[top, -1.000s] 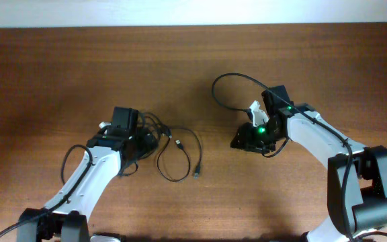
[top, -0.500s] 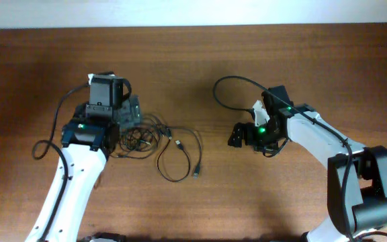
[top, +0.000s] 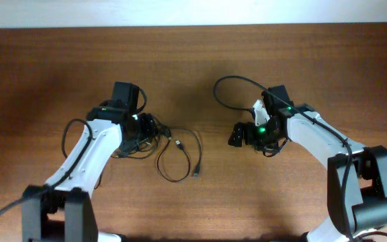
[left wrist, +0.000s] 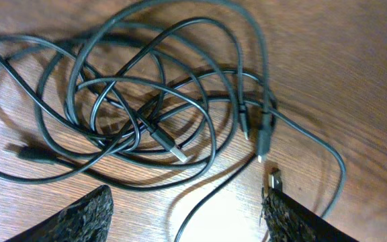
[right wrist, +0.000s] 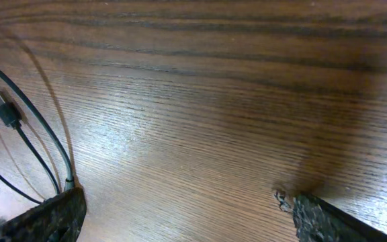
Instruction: Untangle cables
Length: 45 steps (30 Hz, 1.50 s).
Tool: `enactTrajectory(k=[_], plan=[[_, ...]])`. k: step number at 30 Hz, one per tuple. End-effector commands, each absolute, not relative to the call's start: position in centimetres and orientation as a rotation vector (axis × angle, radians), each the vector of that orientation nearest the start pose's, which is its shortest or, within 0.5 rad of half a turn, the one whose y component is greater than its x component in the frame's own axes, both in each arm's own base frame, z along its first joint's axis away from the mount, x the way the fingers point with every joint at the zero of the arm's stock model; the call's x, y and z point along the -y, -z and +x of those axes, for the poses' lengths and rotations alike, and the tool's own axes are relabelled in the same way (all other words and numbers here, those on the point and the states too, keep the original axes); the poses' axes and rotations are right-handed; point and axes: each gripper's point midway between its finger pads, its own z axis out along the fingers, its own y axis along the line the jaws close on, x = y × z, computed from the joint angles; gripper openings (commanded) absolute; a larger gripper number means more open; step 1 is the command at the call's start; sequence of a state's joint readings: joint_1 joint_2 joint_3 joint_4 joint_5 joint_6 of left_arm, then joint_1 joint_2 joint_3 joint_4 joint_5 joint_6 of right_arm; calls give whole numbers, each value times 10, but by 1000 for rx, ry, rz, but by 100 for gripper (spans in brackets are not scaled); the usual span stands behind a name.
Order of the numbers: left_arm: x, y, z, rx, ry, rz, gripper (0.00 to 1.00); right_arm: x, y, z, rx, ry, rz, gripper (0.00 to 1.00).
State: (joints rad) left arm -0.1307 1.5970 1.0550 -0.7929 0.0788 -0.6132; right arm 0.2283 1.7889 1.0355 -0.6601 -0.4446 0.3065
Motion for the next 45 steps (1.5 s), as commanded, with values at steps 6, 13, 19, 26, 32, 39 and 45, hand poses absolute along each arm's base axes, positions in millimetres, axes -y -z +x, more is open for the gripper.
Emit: enactTrajectory(k=[6,13,19,26,32,39,45], plan=[[6,-31,335,-2683,-156,-1020,53,-146,-19,308,-3021,-703,54,99],[20,10,344,-2633,-55,-1292,17,-146,-19,309,-3016,-704,52,99],[93,-77,409,-2663,545,-647,0,-146,-19,309,-3016,-705,53,99],[98,-209,373,-2426,698,-520,0,-178,-55,282,-2995,-1084,-40,72],[128,-218,360,-2458,954,-478,0,-158,-186,242,-2679,-978,-168,71],[187,-196,298,-2599,1140,-1423,0,-226,-178,229,-2832,-1118,433,76],[188,-194,292,-2623,1135,-1441,0,-233,-155,280,-2701,-1041,854,61]])
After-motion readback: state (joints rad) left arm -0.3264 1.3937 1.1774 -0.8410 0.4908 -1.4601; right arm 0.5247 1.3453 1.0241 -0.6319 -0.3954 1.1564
